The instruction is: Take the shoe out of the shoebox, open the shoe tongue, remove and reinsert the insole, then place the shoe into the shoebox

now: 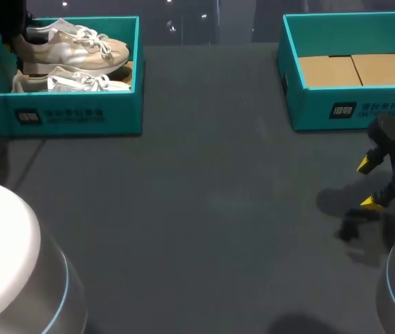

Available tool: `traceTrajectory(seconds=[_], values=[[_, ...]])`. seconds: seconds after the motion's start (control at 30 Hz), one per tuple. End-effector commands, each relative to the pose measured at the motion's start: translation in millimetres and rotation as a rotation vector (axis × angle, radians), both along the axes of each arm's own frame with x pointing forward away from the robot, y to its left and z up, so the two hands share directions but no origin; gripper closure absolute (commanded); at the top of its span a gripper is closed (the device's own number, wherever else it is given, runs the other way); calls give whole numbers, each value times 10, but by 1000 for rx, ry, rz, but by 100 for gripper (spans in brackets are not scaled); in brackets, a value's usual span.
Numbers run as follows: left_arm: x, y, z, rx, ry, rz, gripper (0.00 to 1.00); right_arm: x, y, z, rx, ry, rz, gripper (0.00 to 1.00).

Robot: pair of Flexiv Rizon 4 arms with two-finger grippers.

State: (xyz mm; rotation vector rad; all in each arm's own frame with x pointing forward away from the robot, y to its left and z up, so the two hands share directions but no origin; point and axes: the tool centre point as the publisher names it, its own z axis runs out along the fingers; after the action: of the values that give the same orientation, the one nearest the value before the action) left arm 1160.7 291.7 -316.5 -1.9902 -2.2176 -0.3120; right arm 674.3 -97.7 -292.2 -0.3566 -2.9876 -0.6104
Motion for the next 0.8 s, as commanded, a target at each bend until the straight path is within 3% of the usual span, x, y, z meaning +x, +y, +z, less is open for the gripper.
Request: traceTrajectory(seconds=[0.03, 0.8], values=[[82, -21, -60, 10, -4, 0, 100, -17, 2, -3, -3, -3, -1, 0], [155, -114, -343, 27, 7, -10, 100, -17, 2, -3, -3, -3, -1, 0]])
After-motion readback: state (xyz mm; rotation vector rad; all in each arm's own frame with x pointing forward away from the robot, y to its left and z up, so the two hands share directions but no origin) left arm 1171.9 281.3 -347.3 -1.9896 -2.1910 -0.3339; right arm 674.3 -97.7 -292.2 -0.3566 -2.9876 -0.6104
